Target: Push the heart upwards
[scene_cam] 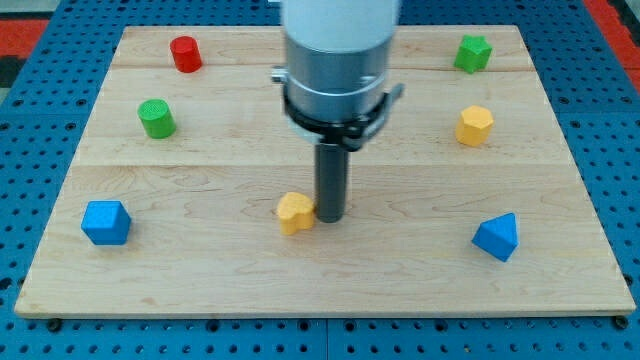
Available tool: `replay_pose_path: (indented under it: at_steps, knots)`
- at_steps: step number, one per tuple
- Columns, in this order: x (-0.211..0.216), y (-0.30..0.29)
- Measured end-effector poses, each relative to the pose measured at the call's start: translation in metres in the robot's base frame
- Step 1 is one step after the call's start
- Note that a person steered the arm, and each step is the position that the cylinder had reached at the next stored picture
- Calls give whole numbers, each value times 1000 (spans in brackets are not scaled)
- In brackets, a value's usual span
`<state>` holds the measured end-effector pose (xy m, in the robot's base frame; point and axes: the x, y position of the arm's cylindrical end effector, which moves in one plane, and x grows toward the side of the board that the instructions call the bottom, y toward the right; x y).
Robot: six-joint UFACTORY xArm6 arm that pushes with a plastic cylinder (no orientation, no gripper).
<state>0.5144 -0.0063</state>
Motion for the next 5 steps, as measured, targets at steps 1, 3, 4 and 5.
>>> replay_pose_path:
  at_steps: [1,3,4,5]
  knots:
    - [29,6]
    - [-4,-43]
    - [-15,-9]
    - [-44,-37]
